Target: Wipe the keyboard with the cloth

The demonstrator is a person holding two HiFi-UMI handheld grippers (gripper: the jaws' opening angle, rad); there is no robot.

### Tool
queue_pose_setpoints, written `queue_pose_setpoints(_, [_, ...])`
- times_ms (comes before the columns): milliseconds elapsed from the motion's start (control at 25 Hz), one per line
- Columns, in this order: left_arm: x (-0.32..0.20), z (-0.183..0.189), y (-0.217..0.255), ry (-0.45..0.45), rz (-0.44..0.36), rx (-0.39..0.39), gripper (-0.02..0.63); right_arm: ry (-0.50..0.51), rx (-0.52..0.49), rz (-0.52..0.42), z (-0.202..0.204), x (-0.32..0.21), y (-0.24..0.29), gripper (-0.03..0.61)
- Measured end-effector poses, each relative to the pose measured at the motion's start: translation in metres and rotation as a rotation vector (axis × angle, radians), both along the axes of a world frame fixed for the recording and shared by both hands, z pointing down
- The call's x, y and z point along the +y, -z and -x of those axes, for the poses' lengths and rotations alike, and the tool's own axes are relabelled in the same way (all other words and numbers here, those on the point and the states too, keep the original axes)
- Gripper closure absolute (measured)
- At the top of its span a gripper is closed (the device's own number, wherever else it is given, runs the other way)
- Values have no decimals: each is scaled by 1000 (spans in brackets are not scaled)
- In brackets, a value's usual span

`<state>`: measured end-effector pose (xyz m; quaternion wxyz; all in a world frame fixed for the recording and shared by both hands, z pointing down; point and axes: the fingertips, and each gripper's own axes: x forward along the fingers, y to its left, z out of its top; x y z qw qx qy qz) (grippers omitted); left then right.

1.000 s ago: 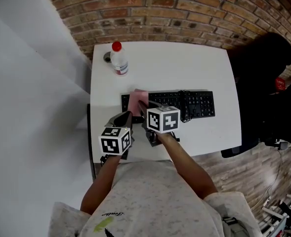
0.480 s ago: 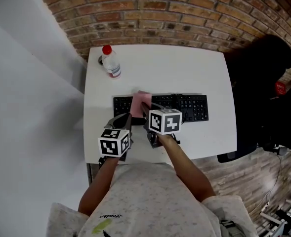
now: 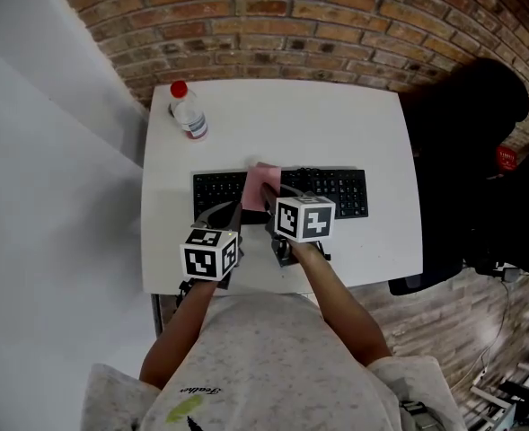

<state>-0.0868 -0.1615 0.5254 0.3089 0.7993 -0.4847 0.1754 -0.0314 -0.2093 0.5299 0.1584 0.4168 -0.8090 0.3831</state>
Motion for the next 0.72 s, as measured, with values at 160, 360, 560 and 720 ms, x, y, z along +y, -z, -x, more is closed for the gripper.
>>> queue_pose_setpoints(160, [-1, -12, -1, -8, 1, -2, 618, -19, 15, -8, -21, -2, 0, 554])
queue_pose_setpoints(360, [-3, -34, 1, -26, 1, 4, 618, -39, -10, 12, -42, -2, 0, 554])
queue_pose_setpoints(560, [-8, -51, 5, -40, -14, -2, 618, -38, -18, 15, -53, -3, 7, 554])
queue_pose_setpoints(720, [-10, -60, 6, -36, -19, -6, 618, -39, -9, 13, -67, -5, 7, 554])
